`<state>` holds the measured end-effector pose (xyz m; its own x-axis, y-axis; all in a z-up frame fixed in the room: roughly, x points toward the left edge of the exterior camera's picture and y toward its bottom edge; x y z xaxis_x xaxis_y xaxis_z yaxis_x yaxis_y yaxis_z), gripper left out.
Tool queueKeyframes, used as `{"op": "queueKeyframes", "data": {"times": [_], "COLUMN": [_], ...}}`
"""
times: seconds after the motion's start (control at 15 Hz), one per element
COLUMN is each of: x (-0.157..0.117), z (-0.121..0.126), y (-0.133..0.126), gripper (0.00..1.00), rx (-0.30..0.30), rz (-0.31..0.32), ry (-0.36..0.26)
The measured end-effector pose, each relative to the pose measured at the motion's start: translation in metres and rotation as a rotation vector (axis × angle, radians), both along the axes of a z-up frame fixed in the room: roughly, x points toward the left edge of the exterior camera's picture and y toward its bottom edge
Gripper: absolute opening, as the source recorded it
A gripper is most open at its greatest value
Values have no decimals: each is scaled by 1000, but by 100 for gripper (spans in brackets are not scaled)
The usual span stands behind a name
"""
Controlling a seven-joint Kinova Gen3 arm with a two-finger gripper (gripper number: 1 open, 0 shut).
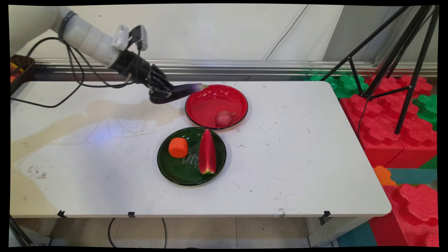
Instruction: Place the picked object on the table
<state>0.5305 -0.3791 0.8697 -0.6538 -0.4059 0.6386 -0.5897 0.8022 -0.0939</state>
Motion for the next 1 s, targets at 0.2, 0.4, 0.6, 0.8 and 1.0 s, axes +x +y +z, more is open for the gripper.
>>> {"op": "queueKeyframes", "data": {"times": [0.2,0.4,0.6,0.8,1.0], "x": [15,30,41,54,62], "z": [2,2,-3,-13,-25], "y": [15,33,47,61,69], "gripper": [0,0,0,0,0], "rx": [21,56,93,137,169], "rz": [9,18,32,58,86], "ry": [-22,-39,-45,-54,-62]}}
